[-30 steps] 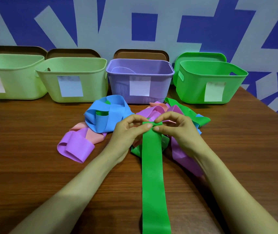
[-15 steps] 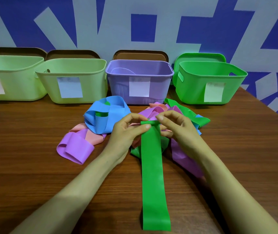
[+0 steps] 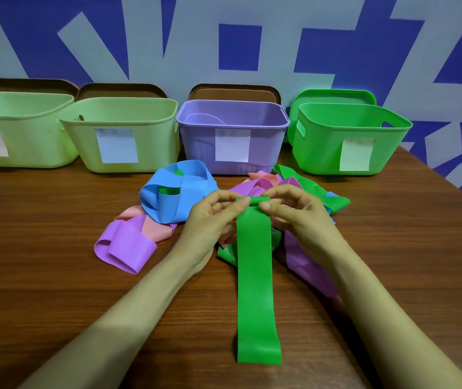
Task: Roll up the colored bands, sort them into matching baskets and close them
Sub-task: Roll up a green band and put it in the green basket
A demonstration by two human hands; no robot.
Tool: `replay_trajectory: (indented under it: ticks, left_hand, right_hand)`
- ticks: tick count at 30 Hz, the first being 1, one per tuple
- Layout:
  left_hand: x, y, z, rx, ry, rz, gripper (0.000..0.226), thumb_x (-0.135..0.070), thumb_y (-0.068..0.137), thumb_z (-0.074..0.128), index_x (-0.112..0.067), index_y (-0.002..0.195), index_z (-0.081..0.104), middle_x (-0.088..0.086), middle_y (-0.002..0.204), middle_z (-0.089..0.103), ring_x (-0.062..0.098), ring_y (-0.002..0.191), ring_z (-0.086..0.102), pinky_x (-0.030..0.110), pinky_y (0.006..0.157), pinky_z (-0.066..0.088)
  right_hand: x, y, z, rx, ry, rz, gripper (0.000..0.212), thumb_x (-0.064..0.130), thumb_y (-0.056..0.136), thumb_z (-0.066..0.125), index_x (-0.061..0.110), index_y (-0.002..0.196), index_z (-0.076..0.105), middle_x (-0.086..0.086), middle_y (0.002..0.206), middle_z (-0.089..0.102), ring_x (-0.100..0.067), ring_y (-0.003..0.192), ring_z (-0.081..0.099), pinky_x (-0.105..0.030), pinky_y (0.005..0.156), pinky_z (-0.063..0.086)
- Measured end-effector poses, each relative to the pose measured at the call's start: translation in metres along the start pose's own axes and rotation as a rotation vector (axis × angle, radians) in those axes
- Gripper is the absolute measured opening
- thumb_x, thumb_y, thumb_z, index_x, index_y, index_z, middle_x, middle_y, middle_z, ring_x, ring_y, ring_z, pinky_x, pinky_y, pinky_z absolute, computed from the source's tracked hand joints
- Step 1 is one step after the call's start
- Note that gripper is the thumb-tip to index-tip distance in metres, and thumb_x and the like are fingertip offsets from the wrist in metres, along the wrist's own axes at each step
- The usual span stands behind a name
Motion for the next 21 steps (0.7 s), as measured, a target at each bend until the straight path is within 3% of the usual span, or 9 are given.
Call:
replay_trajectory:
  ticks: [3, 9, 14, 18, 21]
  left_hand:
    - [-0.0017, 0.0005, -0.0005, 0.0, -0.012, 0.004, 0.022, -0.021, 0.074, 0.068, -0.009, 0.091, 0.062, 0.007, 0.084, 0.072, 0.018, 0.078, 0.07, 0.026, 0.069, 0.056]
    - [0.0001, 0.002, -0.0042, -0.015, 0.021, 0.022, 0.018, -0.017, 0.076, 0.069, -0.009, 0.09, 0.063, 0.007, 0.082, 0.069, 0.018, 0.075, 0.068, 0.027, 0.067, 0.055]
    - [0.0021, 0.0033, -0.0074, -0.024, 0.047, 0.05, 0.018, -0.015, 0.071, 0.073, -0.014, 0.088, 0.065, 0.004, 0.08, 0.067, 0.018, 0.073, 0.063, 0.03, 0.068, 0.047]
    - [0.0012, 0.004, -0.0069, -0.02, 0.062, 0.077, 0.017, 0.002, 0.078, 0.068, -0.012, 0.088, 0.065, 0.003, 0.083, 0.068, 0.022, 0.082, 0.063, 0.035, 0.077, 0.051]
    - [-0.0001, 0.0035, -0.006, -0.01, 0.072, 0.089, 0.019, 0.006, 0.078, 0.066, -0.01, 0.089, 0.065, 0.001, 0.083, 0.07, 0.021, 0.084, 0.065, 0.035, 0.081, 0.053]
  right_hand:
    - [0.0013, -0.0011, 0.0007, 0.002, -0.009, -0.011, 0.021, 0.01, 0.068, 0.073, 0.013, 0.087, 0.066, 0.0, 0.076, 0.068, -0.012, 0.076, 0.067, -0.021, 0.066, 0.053]
    - [0.0008, -0.0005, 0.0007, 0.002, -0.031, -0.005, 0.022, -0.002, 0.074, 0.07, 0.014, 0.089, 0.066, 0.003, 0.076, 0.068, -0.01, 0.074, 0.066, -0.019, 0.064, 0.053]
    - [-0.0016, -0.0004, 0.0035, 0.023, -0.027, 0.061, 0.035, 0.013, 0.069, 0.073, 0.014, 0.103, 0.065, -0.006, 0.088, 0.064, -0.012, 0.078, 0.067, -0.019, 0.064, 0.053]
    - [-0.001, -0.0031, 0.0078, 0.032, -0.041, 0.129, 0.029, 0.031, 0.078, 0.064, 0.011, 0.099, 0.063, 0.002, 0.079, 0.069, -0.005, 0.065, 0.065, -0.018, 0.063, 0.052]
    - [-0.0021, -0.0033, 0.0066, 0.026, -0.051, 0.144, 0.022, 0.029, 0.086, 0.061, 0.009, 0.093, 0.063, 0.001, 0.069, 0.062, -0.004, 0.058, 0.059, -0.017, 0.059, 0.05]
Point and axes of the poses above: each hand's wrist, its own y-axis towards the middle knuckle, its own z-axis out of the palm, x = y × z, the point moved 4 cm from there along y, towards the middle knuckle
